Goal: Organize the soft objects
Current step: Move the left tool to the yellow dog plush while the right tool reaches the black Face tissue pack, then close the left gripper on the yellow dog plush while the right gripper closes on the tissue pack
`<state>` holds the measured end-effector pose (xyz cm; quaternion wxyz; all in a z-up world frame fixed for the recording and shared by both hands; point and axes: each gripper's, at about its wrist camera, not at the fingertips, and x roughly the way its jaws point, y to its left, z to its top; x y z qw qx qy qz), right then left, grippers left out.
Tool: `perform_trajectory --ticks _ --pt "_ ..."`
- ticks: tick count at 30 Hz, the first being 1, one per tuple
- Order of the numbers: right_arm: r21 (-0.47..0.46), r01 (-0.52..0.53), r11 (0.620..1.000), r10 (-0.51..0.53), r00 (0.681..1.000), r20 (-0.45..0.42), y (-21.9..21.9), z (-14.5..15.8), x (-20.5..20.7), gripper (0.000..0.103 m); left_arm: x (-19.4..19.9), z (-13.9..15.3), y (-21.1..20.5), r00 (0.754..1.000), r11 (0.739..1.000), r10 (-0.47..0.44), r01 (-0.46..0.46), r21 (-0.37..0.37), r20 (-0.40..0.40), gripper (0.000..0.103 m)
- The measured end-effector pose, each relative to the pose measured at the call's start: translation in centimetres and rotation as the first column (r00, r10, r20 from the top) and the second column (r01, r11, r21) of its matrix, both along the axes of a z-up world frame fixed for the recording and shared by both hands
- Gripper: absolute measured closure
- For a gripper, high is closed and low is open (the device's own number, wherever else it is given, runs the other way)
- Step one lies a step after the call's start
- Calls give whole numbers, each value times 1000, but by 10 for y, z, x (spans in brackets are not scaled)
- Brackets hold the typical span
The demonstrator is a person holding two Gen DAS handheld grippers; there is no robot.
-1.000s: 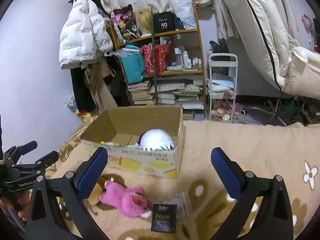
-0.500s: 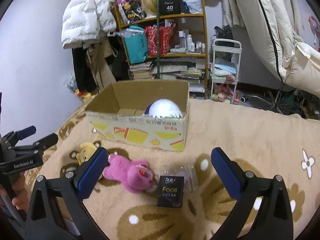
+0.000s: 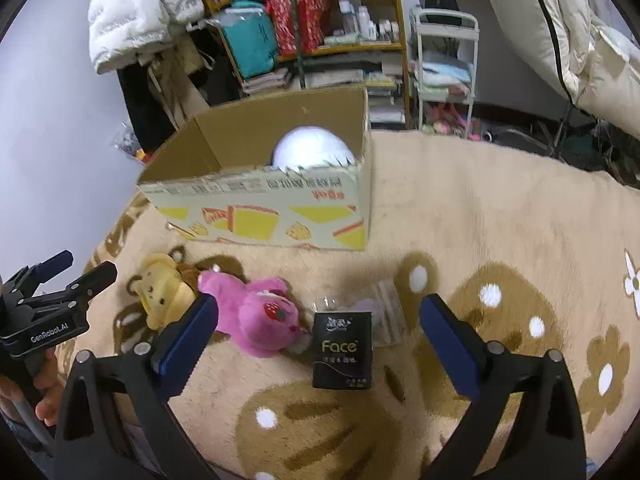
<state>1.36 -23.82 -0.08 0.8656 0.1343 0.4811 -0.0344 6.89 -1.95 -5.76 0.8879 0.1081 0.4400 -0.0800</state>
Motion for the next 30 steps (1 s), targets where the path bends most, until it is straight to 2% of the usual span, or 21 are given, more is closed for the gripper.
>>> perform_trajectory --ticks 2,6,14,21,24,30 --pt "4 7 1000 -7 1000 -30 -1 -7 4 2 5 -7 -5 1000 1000 -13 13 17 -21 5" --pt "24 29 999 -27 996 -80 -6 -18 11 14 14 -17 -15 998 999 -35 37 30 -46 5" --pt "54 23 998 -14 988 -154 -6 -35 20 20 27 -38 -28 991 996 -59 66 52 -123 5" --pt "41 22 999 -13 979 -204 -4 -47 24 24 29 -60 -38 981 988 -74 96 117 -180 5" --pt "46 22 999 -11 973 -229 -5 -52 25 36 34 -69 -38 976 987 -57 87 137 -212 5" --pt "63 19 998 0 960 -281 -4 -64 28 48 40 -81 -34 969 987 -36 73 142 -246 5"
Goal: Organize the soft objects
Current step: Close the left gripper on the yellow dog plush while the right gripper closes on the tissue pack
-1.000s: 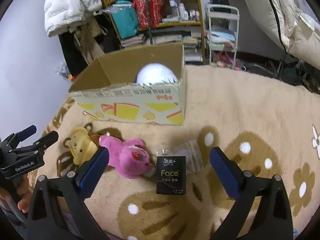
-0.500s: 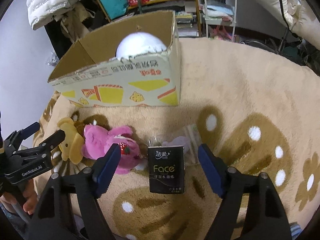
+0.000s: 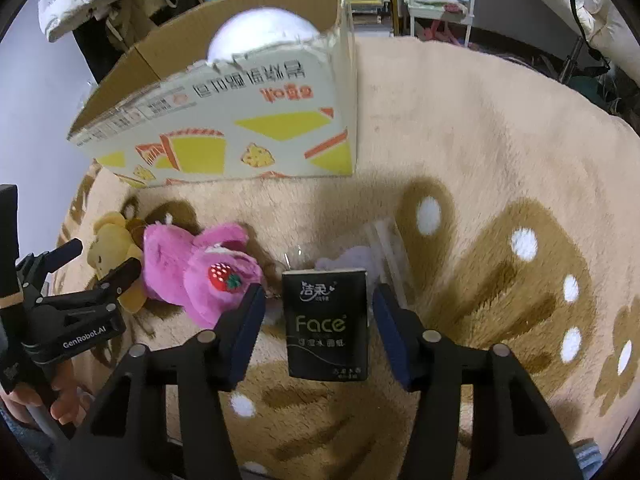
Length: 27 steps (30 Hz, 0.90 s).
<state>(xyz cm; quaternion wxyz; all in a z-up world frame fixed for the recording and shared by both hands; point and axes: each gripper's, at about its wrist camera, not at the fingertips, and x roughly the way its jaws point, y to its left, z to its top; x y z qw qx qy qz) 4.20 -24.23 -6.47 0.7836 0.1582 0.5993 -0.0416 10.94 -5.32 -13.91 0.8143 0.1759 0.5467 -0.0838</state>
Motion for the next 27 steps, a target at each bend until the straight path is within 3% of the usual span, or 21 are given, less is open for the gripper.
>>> perform_trajectory --ticks 3,6,12,23,27 --pt "15 -8 1000 9 1000 -30 1 -8 3 54 -2 -3 -3 1000 1000 -23 23 15 8 6" --pt "17 -13 1000 13 1000 -23 3 -8 4 54 -3 -4 -5 999 999 -45 45 -7 -6 19" --pt "-3 -27 1000 27 1000 -15 8 -8 5 54 -3 -5 -2 999 999 -33 32 -29 -22 23" --pt "-27 -41 999 44 990 135 17 17 2 54 -9 5 7 1000 999 4 -5 -53 -6 23" --pt "-35 -44 998 49 983 175 15 27 0 55 -16 16 11 998 999 39 -37 -34 57 23"
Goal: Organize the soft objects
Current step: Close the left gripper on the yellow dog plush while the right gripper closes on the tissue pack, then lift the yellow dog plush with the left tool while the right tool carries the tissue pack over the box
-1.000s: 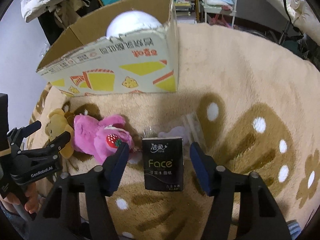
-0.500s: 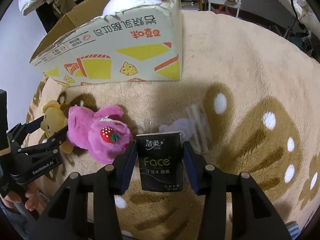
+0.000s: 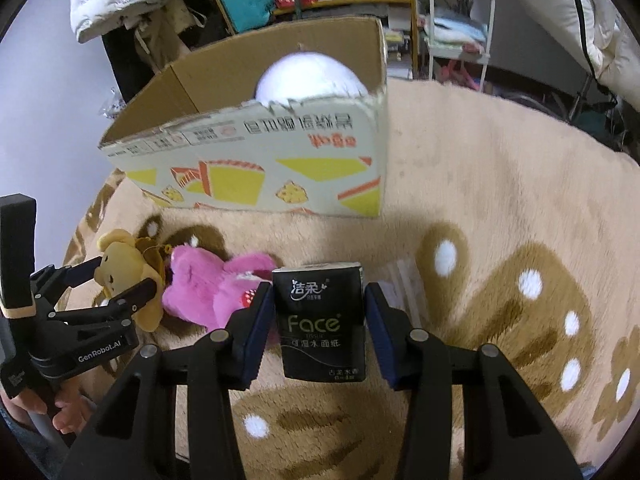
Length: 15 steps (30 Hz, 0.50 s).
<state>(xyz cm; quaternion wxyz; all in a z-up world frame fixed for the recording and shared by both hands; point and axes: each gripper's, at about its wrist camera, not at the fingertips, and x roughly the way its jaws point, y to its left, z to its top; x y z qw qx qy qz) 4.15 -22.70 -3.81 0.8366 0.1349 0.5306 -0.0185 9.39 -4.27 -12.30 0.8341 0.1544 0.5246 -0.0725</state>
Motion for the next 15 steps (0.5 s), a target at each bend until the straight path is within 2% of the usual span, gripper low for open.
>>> perform_trajectory --ticks 4,8,11,15 --pt "-14 0 1000 0 999 40 -3 8 -3 55 -8 19 6 997 999 29 -26 -38 74 23" --pt "-44 5 999 0 993 116 -4 21 -8 55 -17 36 13 988 997 47 -38 -65 145 23" --pt "-78 7 997 10 977 215 -2 37 -13 55 -25 50 16 977 996 54 -38 -81 207 23" --pt "-117 17 993 19 955 297 1 52 -18 55 -39 67 16 953 996 52 -28 -84 299 23"
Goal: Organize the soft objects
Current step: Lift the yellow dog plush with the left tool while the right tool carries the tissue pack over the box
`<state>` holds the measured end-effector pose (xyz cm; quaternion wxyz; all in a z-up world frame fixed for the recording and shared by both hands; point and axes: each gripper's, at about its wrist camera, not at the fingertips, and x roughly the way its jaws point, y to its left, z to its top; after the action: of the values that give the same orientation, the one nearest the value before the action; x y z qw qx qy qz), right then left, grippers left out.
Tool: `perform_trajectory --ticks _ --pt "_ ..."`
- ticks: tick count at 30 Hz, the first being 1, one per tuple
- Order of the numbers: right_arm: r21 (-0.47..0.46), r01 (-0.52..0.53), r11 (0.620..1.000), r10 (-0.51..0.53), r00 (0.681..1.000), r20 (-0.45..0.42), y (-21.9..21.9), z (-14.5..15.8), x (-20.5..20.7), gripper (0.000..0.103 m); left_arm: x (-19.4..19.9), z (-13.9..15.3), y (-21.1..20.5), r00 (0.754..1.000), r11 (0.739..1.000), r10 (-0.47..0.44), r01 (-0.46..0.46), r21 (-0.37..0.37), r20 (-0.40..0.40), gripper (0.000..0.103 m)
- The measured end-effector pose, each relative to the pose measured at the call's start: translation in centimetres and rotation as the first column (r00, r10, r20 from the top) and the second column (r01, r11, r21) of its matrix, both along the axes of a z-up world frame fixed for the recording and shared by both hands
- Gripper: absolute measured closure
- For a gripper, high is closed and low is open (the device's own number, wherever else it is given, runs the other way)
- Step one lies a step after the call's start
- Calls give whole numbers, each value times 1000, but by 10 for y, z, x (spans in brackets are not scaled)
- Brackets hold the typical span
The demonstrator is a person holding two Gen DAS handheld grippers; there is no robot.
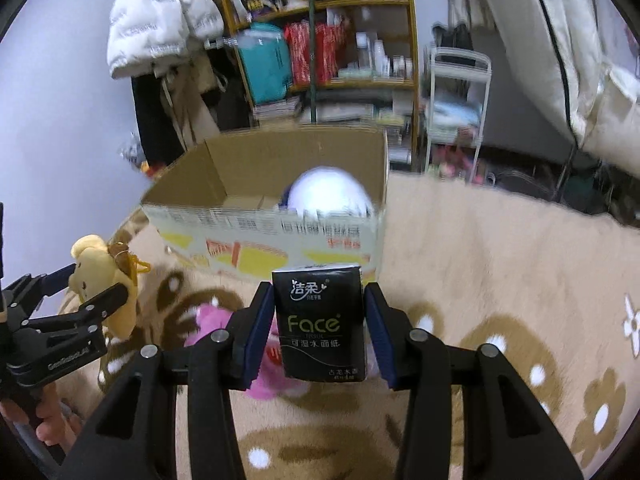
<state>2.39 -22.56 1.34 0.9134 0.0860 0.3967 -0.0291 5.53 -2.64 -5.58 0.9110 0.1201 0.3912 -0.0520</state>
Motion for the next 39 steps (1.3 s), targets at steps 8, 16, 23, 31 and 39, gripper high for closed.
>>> perform_trajectory --ticks 8,16,23,31,39 --pt "-55 -2 998 10 990 138 5 26 -6 55 -20 29 4 990 999 -17 22 -31 141 23" --pt "-80 -4 997 25 965 260 5 58 -13 55 -39 59 11 959 998 -5 24 -66 282 23" --pt "-74 -20 997 42 950 309 6 70 0 55 -45 85 6 916 996 -12 46 -75 401 23" --pt "-73 -65 995 88 922 378 14 92 16 55 -22 103 -5 903 993 -29 74 -89 428 23" --pt "-103 -92 990 127 899 419 19 108 43 55 -2 115 -21 883 994 -56 93 -57 465 23"
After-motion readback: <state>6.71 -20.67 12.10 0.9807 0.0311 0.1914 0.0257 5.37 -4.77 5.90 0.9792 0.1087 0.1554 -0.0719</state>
